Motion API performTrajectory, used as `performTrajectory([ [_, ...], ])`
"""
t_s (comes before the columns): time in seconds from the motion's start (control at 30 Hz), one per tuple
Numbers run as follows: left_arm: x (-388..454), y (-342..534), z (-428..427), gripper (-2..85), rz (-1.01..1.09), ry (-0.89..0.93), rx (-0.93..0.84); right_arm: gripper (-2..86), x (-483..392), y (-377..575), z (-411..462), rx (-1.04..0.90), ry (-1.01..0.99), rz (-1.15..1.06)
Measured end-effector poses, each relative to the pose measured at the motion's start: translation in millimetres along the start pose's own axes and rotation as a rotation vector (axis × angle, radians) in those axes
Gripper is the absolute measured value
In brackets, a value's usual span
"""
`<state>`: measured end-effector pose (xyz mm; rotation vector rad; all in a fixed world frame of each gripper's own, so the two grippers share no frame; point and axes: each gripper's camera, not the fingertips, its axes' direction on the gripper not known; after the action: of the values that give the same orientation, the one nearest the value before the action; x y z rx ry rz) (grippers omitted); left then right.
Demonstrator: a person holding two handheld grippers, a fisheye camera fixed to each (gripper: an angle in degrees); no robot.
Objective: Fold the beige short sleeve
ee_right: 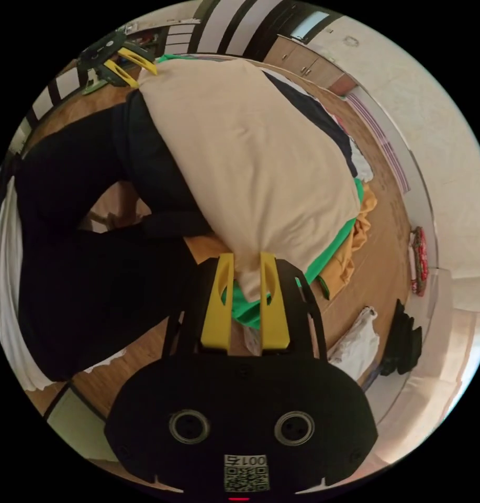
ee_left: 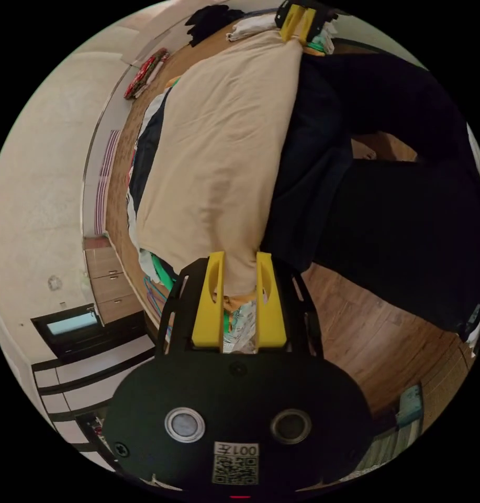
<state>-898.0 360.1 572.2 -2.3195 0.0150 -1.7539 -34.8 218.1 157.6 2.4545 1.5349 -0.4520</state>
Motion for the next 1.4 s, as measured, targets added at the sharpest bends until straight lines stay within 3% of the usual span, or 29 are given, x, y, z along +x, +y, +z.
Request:
performTrajectory([
  [0.13,11.1,-4.0,-0.6,0.7,0.028,-0.039,-0.036,2.9,-24.0,-3.7,-6.5,-0.022,0.132,-0.028],
  [0.3,3.5,11.0,-35.4,-0.6,0.013,-0.079,-0.020,1.7,-33.8,11.8,-52.1,0.067,0.279,0.039],
  [0.5,-28.9,38.5,-99.0,-0.9,-0.032,0.014,0.120,1.1,-27.4,27.8,-116.2,0.172,0.339,0.141],
  [0.7,-127.1,26.9,-102.8,-1.0,-0.160,-0.033,0.200,1.1,45.9,1.2,-124.5,0.231,0.418,0.155],
  [0.83,-213.1,10.3,-108.3,-1.0,-0.307,-0.067,0.234,1.1,133.2,-27.2,-143.2,0.326,0.402,0.289],
  [0.97,-239.7,14.9,-128.8,-1.0,-0.350,-0.127,0.328,1.1,171.6,-24.6,-176.5,0.444,0.418,0.374],
  [1.13,-199.6,26.6,-103.2,-1.0,-0.293,-0.089,0.336,1.2,155.1,5.4,-166.8,0.481,0.302,0.355],
  [1.4,-35.8,43.2,-10.7,-1.0,-0.173,0.108,0.227,1.2,53.6,71.1,-40.8,0.257,-0.031,0.312],
])
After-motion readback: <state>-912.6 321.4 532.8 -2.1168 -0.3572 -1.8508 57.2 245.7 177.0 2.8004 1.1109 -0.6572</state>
